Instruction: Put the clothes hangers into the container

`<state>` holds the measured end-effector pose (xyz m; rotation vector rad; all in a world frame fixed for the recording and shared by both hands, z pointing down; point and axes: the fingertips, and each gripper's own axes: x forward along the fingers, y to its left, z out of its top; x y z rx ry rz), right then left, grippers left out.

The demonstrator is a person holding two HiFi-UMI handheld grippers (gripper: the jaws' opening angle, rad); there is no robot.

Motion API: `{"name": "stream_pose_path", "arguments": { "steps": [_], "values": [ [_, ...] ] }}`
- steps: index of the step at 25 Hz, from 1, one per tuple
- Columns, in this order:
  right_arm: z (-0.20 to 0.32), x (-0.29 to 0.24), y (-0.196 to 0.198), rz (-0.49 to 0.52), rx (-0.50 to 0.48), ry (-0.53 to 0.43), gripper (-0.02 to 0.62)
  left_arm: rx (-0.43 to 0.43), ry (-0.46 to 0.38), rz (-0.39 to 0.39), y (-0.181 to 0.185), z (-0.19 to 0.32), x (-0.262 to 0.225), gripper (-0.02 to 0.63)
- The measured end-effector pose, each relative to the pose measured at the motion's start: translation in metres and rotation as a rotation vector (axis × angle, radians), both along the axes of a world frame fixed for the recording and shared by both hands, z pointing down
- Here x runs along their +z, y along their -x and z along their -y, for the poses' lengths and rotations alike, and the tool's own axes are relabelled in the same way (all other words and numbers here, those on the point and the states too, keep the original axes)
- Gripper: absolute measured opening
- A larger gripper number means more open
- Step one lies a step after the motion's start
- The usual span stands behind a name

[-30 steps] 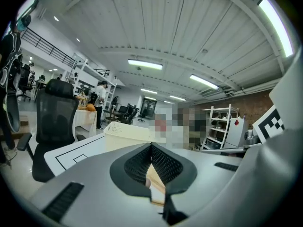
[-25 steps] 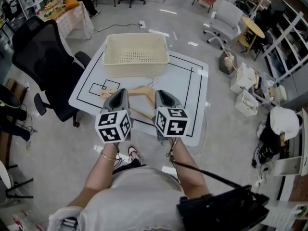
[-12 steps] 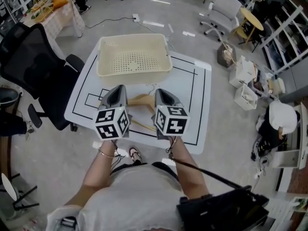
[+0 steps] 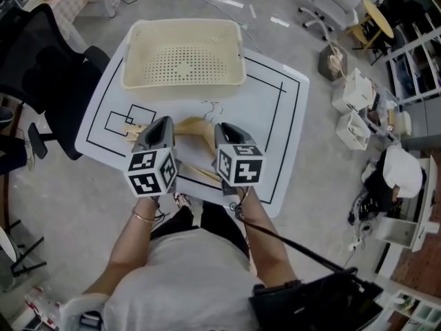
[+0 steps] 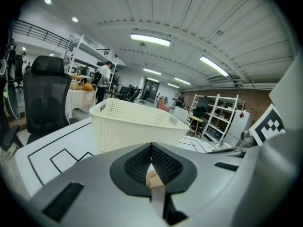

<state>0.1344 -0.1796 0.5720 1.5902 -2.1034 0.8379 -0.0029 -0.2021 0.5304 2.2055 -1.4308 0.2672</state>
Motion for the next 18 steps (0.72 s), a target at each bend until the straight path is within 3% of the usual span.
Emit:
{"name": "stream_pose_path", "arguments": {
  "steps": [12,18],
  "values": [
    [-0.006,0.063,0.011,-0.046,-0.162,0.141,0.17,-0.081,0.102,0.024,0.004,-0.015,0.046,0.009],
    [-0.005,0.082,0.016,-0.075,-0.212,0.175,0.193,-0.101,0.132,0.025,0.004,-0.021,0.06,0.009]
  ]
}}
